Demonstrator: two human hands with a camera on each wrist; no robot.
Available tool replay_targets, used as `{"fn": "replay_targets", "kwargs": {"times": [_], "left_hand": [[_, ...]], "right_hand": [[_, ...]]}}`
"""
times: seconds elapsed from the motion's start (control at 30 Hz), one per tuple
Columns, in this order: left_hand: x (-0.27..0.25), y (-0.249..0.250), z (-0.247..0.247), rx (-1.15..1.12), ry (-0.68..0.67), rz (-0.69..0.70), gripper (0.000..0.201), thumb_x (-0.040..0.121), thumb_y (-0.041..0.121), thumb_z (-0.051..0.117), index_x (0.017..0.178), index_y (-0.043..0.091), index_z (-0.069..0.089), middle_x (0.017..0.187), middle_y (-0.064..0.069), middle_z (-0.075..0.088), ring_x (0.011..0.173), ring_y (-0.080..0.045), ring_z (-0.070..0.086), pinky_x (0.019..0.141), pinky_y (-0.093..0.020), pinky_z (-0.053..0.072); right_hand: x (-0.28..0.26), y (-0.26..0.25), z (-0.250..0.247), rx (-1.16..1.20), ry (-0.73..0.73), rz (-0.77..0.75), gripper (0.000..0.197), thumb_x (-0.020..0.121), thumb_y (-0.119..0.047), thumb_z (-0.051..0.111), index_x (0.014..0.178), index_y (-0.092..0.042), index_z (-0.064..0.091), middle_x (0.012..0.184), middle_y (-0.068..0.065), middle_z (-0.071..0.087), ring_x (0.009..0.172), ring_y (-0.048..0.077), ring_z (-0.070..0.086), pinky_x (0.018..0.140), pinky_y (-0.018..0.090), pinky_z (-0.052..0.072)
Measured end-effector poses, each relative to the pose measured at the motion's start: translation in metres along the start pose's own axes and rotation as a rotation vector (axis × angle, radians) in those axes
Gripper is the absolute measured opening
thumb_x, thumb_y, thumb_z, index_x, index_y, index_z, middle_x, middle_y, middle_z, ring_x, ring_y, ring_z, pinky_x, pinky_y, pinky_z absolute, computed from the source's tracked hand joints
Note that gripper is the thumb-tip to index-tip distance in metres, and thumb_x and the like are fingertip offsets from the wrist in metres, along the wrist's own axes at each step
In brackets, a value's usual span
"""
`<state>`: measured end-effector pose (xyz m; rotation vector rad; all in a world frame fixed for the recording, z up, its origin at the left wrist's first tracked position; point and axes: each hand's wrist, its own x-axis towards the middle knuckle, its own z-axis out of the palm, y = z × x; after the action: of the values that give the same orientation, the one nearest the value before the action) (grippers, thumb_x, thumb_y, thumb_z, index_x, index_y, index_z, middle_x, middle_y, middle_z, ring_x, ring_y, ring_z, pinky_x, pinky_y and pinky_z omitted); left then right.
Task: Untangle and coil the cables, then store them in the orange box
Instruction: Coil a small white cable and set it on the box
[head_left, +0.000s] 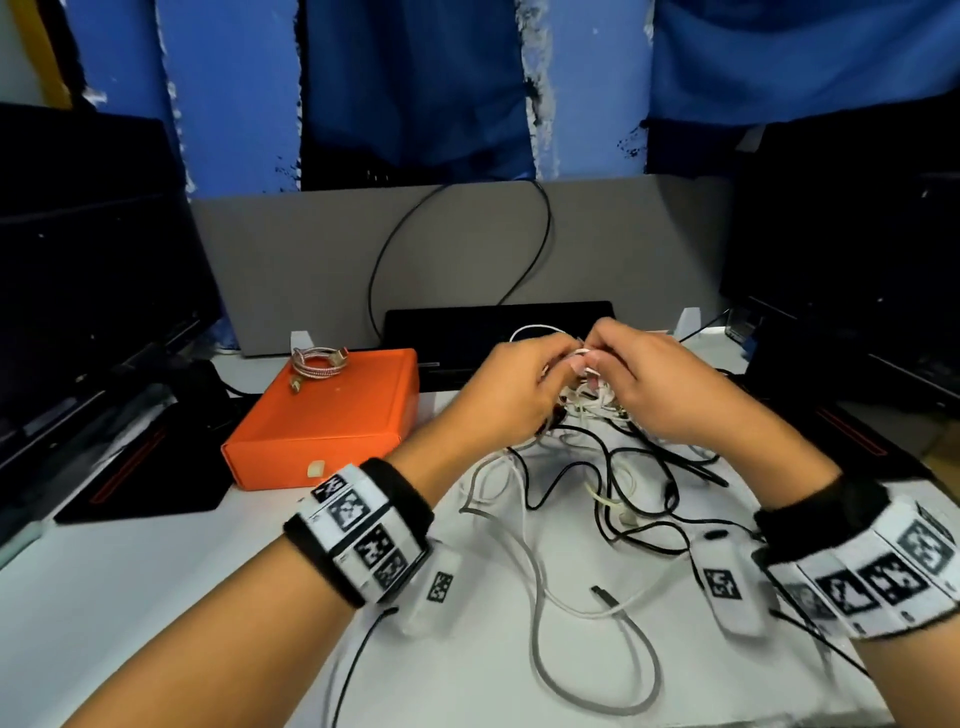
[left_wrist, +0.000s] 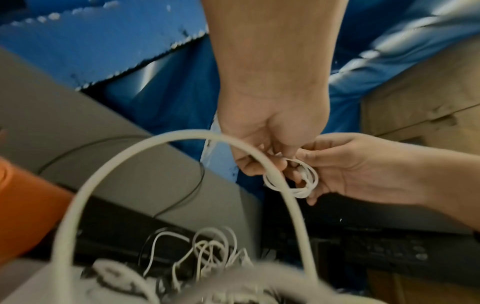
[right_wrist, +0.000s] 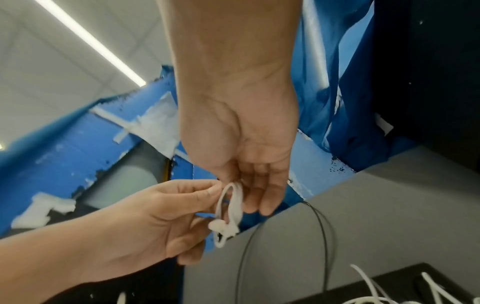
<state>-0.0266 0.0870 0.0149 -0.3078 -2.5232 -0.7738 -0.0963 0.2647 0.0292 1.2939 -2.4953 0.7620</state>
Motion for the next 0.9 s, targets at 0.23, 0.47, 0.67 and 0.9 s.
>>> {"fn": "replay_targets", "kwargs": {"times": [0.23,0.47,0.67,0.9], "left_hand": [[-0.065,0.033,-0.035,0.004,0.188,0.005,0.022,0.107,0.034,0.049,0.089,0.022,0.055,0.068,-0.001,0.059,0.062,-0.015,0.055,0.056,-0.031,0.04],[-0.106,0.049,-0.059,-0.136,0.436,-0.08,0.024,0.104,0.043,0.054,0.088,0.027,0.06,0.068,-0.001,0.064,0.059,-0.023,0.064,0.053,-0.051,0.054],[-0.112,0.064,-0.068,-0.265,0.405,-0.109,0.049,0.095,0.052,0.064,0.069,0.011,0.053,0.059,-0.002,0.065,0.052,-0.012,0.063,0.05,-0.035,0.053],[-0.107,0.061,-0.067,-0.764,0.079,-0.08,0.043,0.097,0.048,0.061,0.084,0.007,0.056,0.073,-0.007,0.066,0.068,-0.02,0.064,0.06,-0.028,0.052]], "right_hand": [[-0.038,-0.07,-0.001,0.721,0.026,0.03,0.011,0.107,-0.026,0.053,0.099,-0.021,0.058,0.083,-0.007,0.064,0.068,0.021,0.06,0.063,0.047,0.057],[-0.05,-0.105,0.0,1.073,-0.089,-0.042,0.018,0.102,-0.003,0.06,0.118,-0.005,0.054,0.098,0.015,0.076,0.073,0.027,0.063,0.069,0.033,0.052],[-0.053,-0.109,-0.002,1.162,-0.236,-0.004,0.013,0.094,-0.023,0.066,0.085,-0.014,0.069,0.079,0.007,0.073,0.059,0.02,0.062,0.061,0.028,0.053],[-0.052,-0.099,-0.005,1.215,-0.306,0.029,0.023,0.098,-0.029,0.06,0.087,-0.016,0.075,0.079,0.01,0.067,0.068,0.029,0.054,0.057,0.027,0.051]]}}
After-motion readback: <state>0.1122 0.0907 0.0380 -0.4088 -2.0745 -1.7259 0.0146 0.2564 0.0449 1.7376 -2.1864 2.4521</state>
